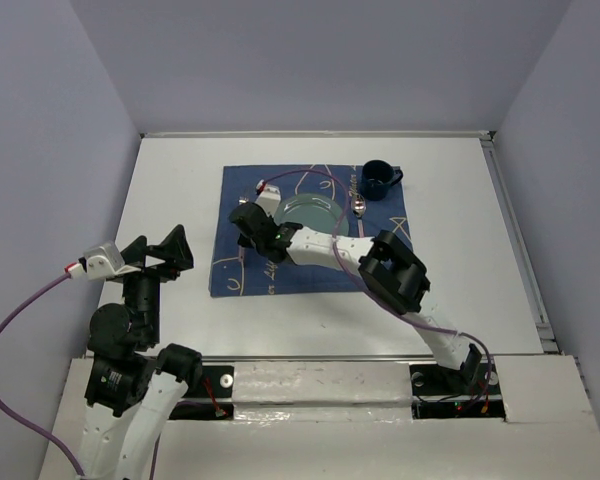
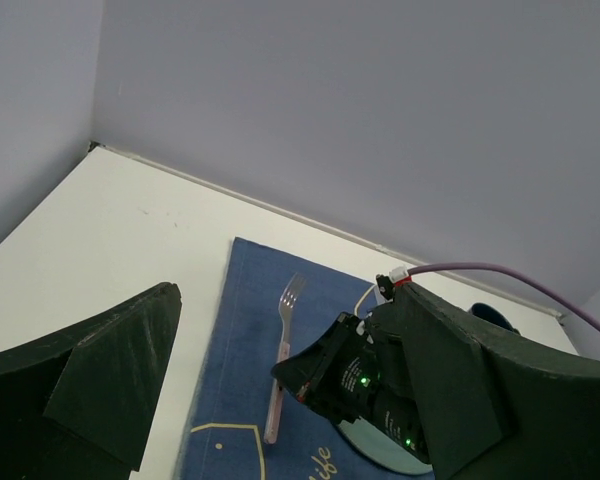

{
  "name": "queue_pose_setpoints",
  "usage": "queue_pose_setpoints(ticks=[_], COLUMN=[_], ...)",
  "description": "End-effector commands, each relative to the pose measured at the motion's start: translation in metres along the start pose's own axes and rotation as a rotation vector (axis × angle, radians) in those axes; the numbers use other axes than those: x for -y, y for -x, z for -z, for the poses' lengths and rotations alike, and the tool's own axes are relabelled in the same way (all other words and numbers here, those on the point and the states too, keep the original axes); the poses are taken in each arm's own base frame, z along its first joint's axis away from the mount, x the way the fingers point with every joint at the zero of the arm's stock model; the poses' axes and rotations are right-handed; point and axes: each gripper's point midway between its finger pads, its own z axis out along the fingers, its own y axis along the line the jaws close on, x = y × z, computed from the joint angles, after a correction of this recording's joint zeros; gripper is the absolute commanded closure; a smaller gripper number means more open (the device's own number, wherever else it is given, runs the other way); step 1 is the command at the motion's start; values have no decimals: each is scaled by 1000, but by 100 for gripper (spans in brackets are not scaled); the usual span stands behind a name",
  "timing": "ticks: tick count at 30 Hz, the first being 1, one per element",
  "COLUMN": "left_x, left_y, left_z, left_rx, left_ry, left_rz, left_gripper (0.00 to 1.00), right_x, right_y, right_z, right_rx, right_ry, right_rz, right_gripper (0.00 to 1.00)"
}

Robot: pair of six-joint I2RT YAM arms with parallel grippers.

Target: Set the dinner table for one person

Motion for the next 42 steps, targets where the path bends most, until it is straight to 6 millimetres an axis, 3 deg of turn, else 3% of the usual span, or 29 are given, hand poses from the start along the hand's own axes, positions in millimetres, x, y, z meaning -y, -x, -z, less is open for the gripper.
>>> queue_pose_setpoints(ticks=[1, 12, 37, 42], left_x=[6, 7, 9, 9], left_y=[10, 8, 7, 7], left_z=[-3, -4, -4, -5], left_rx=[34, 28, 23, 23], left_ry=[-19, -20, -30, -30], left_rz=[15, 12, 16, 16], left_gripper=[1, 1, 1, 1], right_x=[1, 22, 30, 33], right_y=[11, 3, -22, -21], right_z=[-1, -8, -19, -21], right_rx=[38, 14, -52, -61], right_ry=[-2, -39, -47, -49], right_rz=[-39, -32, -24, -18], right_gripper=[100, 100, 100, 95])
